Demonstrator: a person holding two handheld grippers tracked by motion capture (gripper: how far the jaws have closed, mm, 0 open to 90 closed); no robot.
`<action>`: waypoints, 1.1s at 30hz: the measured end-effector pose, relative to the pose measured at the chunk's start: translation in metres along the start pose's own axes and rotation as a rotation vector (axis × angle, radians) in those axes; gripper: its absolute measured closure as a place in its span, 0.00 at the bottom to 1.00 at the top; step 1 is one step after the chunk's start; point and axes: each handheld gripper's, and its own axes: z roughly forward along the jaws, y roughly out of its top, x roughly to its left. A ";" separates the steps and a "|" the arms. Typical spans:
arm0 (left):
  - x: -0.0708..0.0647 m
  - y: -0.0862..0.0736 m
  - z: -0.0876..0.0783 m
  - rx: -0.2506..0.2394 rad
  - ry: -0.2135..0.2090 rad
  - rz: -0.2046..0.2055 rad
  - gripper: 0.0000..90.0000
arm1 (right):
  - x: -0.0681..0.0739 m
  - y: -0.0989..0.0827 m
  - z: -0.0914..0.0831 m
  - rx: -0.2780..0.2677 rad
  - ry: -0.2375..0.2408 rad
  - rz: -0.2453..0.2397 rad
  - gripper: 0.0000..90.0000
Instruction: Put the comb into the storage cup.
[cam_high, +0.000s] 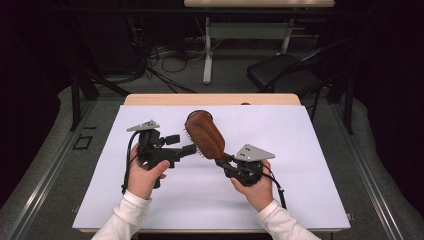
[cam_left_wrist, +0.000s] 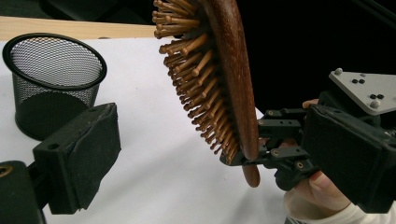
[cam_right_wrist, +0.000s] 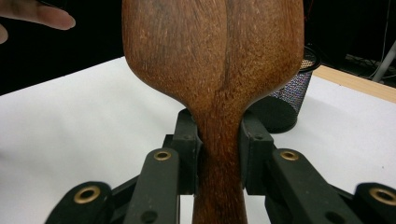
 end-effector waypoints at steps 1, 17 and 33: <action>0.000 0.001 0.001 0.003 0.001 0.003 0.06 | 0.000 0.000 0.000 0.000 0.001 0.001 0.80; -0.004 0.013 0.022 0.036 -0.011 -0.005 0.11 | 0.003 0.000 0.001 -0.005 0.008 -0.009 0.80; -0.001 0.016 0.038 0.058 -0.037 -0.039 0.13 | 0.005 0.000 0.000 -0.009 0.010 -0.021 0.80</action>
